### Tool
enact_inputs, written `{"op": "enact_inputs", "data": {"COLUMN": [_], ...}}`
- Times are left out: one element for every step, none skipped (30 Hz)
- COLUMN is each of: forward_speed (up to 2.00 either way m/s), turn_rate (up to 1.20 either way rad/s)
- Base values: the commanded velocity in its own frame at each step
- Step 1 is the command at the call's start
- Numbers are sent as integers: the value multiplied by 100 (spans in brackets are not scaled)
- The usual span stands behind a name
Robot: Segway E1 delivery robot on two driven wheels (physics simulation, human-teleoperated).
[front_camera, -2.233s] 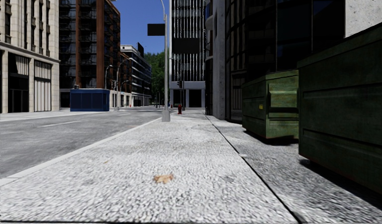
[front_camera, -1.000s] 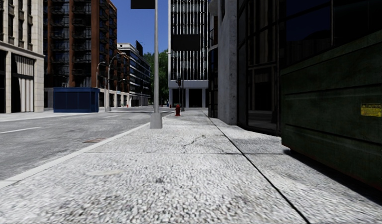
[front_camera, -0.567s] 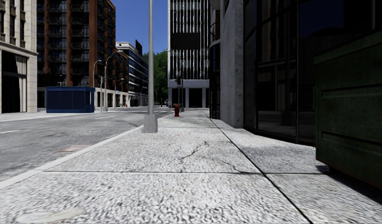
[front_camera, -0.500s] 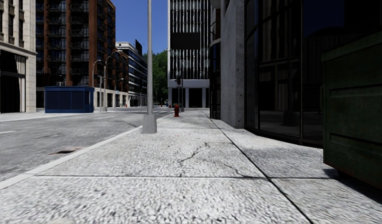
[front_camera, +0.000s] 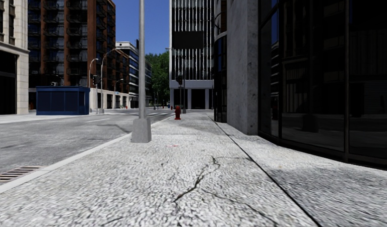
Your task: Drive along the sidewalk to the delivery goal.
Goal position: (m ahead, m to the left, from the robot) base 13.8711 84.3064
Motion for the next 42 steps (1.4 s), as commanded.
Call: {"op": "enact_inputs", "data": {"forward_speed": [200, 200, 200, 200, 200, 200, 200, 200, 200, 200, 200, 200, 200, 200, 200, 200, 200, 200, 200, 200, 200, 200, 200, 200, 200, 200, 200, 200, 200, 200, 200, 200, 200, 200, 200, 200, 200, 200, 200, 200, 200, 200], "turn_rate": [0, 0, 0, 0, 0, 0, 0, 0, 0, 0, 0, 0, 0, 0, 0, 0, 0, 0, 0, 0, 0, 0, 0, 0, 0, 0, 0, 0, 0, 0, 0, 0, 0, 0, 0, 0, 0, 0, 0, 0, 0, 0]}}
